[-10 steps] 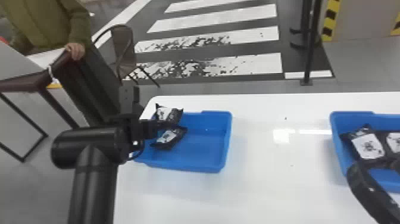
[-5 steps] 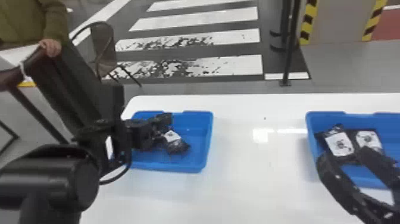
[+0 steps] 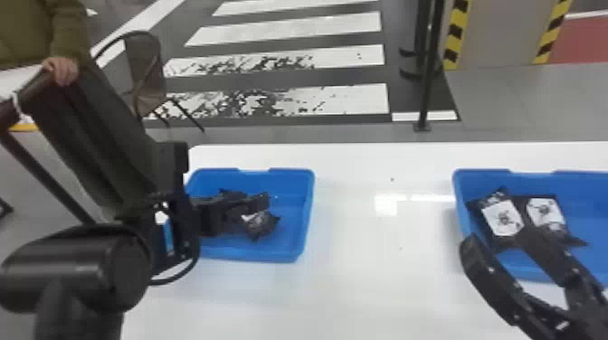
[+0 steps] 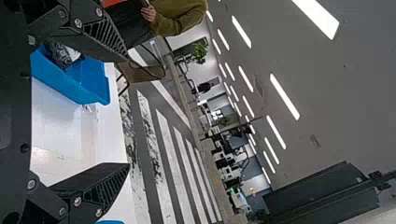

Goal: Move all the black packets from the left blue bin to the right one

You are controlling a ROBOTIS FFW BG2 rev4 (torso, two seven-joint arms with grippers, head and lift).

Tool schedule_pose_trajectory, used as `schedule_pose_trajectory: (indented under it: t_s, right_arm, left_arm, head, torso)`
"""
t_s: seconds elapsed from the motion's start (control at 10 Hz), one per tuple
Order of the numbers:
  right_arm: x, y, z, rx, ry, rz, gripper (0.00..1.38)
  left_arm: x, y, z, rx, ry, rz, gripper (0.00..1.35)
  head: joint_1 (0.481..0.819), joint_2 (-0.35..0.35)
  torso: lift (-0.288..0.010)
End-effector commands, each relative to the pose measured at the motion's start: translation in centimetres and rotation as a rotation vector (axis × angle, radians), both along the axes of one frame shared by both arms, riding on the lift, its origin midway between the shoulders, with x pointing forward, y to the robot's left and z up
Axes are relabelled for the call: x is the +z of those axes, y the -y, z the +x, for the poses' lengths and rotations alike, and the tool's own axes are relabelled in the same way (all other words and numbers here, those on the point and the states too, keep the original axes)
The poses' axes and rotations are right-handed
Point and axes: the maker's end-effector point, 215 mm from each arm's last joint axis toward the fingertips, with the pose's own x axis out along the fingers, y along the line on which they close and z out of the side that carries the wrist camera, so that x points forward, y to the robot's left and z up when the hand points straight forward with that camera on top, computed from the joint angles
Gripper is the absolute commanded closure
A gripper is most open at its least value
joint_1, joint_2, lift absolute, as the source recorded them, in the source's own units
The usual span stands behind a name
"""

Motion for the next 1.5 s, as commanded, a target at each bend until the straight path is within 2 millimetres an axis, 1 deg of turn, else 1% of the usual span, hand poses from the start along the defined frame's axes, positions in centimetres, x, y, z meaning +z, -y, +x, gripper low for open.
schedule_pose_trajectory:
  t_s: [0.0,0.1,0.2,0.3,0.5,0.6,0.7,1.0,1.1,1.2,1.4]
  right_arm:
    - [-0.5,-0.2,-0.1,0.009,-0.016,0.005,0.24]
    - [-0.8,-0.4,-0.1,0.017,-0.026,0.003,0.24]
    - [-0.9,-0.4,-0.1,0.017,-0.029,0.009,0.24]
    - [-1.2,-0.5,-0.2,0.022,-0.038,0.012,0.24]
    - [-1.7,-0.6,-0.4,0.028,-0.055,0.018,0.24]
    - [-1.9,-0.8,-0.5,0.033,-0.061,0.020,0.24]
    - [-2.1,-0.8,-0.5,0.035,-0.068,0.022,0.24]
    - [-2.7,-1.1,-0.6,0.048,-0.090,0.027,0.24]
    - [-3.2,-1.3,-0.8,0.057,-0.105,0.031,0.24]
    - [-3.3,-1.5,-0.8,0.065,-0.110,0.037,0.24]
    - [-3.7,-1.7,-0.8,0.075,-0.120,0.042,0.24]
  left_arm:
    - [-2.7,1.6,0.3,-0.001,-0.077,-0.103,0.23]
    - [-3.9,2.3,0.4,0.011,-0.118,-0.150,0.23]
    - [-4.3,1.0,0.7,0.063,-0.110,-0.135,0.23]
    - [-4.8,1.1,0.2,0.086,-0.129,-0.162,0.23]
    - [-5.3,0.5,-0.6,0.152,-0.140,-0.134,0.23]
    - [-5.7,0.6,-0.9,0.169,-0.154,-0.133,0.23]
    - [-5.7,0.3,-0.7,0.185,-0.153,-0.126,0.23]
    - [-6.4,-1.1,0.6,0.241,-0.194,-0.097,0.23]
    - [-6.3,-1.4,1.5,0.260,-0.201,-0.096,0.23]
    - [-7.0,-1.4,2.1,0.271,-0.230,-0.105,0.23]
    - [-9.4,-0.2,3.1,0.252,-0.331,-0.154,0.24]
  head:
    - [0.695,0.206]
    - [0.695,0.198]
    - [0.695,0.193]
    - [0.695,0.190]
    - [0.695,0.206]
    - [0.695,0.211]
    - [0.695,0.215]
    - [0.695,0.222]
    - [0.695,0.230]
    - [0.695,0.238]
    - [0.695,0.236]
  torso:
    - [-0.140]
    - [-0.140]
    - [-0.140]
    - [-0.140]
    - [-0.140]
    - [-0.140]
    - [-0.140]
    - [-0.140]
    - [-0.140]
    - [-0.140]
    - [-0.140]
